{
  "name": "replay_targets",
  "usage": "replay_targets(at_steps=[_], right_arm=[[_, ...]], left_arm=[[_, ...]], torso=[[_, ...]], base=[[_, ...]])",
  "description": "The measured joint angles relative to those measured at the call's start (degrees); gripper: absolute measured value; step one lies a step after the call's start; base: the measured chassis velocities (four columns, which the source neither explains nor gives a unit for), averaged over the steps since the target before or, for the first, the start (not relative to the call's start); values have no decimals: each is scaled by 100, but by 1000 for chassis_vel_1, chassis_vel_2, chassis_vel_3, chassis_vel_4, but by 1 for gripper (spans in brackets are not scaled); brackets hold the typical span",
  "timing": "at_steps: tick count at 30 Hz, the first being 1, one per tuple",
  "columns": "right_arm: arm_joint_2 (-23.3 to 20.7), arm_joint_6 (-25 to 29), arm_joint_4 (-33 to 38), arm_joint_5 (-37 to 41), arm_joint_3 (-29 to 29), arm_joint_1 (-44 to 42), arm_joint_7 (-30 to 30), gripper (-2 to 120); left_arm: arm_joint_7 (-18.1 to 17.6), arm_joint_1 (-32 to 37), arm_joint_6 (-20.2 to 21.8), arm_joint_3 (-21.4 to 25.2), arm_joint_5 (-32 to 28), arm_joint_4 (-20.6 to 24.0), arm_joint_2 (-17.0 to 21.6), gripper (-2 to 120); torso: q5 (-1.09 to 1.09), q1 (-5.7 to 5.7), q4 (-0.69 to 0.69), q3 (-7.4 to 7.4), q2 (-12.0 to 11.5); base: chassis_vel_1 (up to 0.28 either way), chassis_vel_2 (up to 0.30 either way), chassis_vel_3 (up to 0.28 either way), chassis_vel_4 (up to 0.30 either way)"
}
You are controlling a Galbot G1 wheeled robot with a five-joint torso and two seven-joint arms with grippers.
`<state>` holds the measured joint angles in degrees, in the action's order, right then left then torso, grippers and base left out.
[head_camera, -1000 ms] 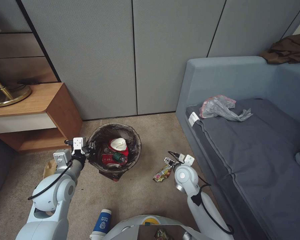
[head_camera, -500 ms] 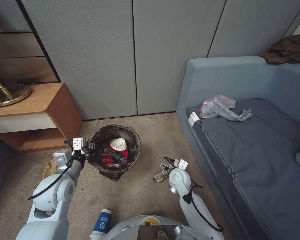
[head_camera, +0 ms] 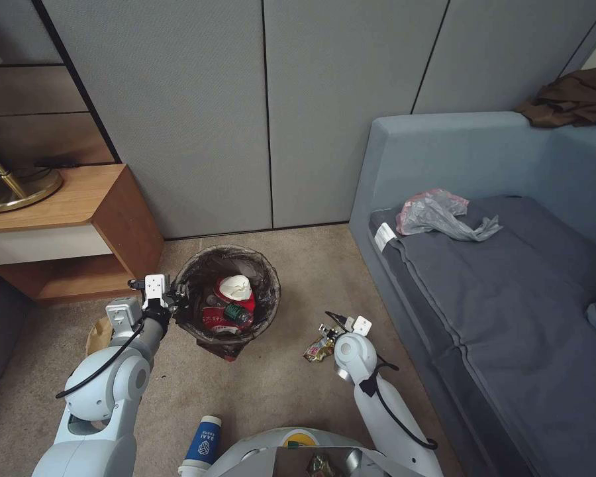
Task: Pick up the trash bin, then pick up the garbage from the floor and place it into the trash bin.
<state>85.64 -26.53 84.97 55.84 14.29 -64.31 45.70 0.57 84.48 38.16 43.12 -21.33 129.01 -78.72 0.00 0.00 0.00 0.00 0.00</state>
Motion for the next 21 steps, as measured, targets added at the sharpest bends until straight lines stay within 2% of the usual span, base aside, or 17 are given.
replay_targets(at_steps=[21], right_arm=[[50,60,-669,-219,48,174,-316,100]], left_arm=[[11,4,0,-13,0,17,19,5]], torso=[[0,0,0,0,0]], base=[[0,0,0,0]])
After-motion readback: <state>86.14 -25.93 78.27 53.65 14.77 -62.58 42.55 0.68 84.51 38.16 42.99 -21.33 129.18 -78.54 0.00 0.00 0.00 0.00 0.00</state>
